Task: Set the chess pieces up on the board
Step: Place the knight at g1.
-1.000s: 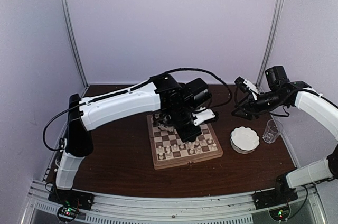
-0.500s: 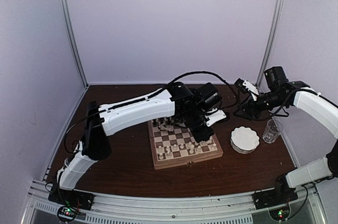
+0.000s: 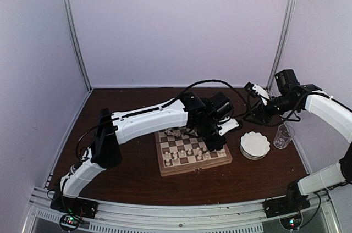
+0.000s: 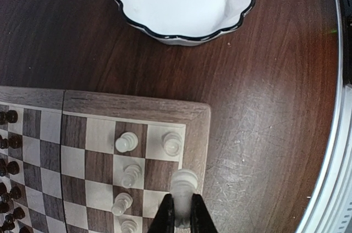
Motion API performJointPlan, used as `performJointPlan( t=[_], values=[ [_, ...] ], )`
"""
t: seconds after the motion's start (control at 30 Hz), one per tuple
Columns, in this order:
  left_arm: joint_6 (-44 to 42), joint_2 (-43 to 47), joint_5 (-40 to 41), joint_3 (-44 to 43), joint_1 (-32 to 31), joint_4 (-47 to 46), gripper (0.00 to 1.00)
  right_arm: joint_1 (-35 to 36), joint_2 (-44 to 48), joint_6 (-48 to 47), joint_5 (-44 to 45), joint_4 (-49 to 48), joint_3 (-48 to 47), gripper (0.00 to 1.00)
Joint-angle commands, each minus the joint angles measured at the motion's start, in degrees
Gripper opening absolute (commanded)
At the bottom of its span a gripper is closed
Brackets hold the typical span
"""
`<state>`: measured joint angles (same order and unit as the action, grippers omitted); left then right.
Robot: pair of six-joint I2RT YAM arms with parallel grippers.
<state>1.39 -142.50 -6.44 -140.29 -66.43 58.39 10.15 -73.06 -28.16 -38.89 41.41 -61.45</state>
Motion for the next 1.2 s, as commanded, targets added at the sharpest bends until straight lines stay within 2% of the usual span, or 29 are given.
performJointPlan(
  t=[0.0,0.6,1.17],
  values=[
    [-0.25,-1.58,0.99,-1.01,-0.16,-1.46,0.00,-0.40,-0.42,0.16,0.57,0.01,-0.69,0.56],
    [0.59,-1.79,3.06,0.53,0.08,1.58,0.00,-1.09,0.04,0.55,1.04,-0.39,-0.51,0.56],
    [1.69,-0.93,2.61,3.24,0.69,-0.15,0.00,-1.58,0.02,0.82,0.54,-0.61,-0.42,0.56]
  ],
)
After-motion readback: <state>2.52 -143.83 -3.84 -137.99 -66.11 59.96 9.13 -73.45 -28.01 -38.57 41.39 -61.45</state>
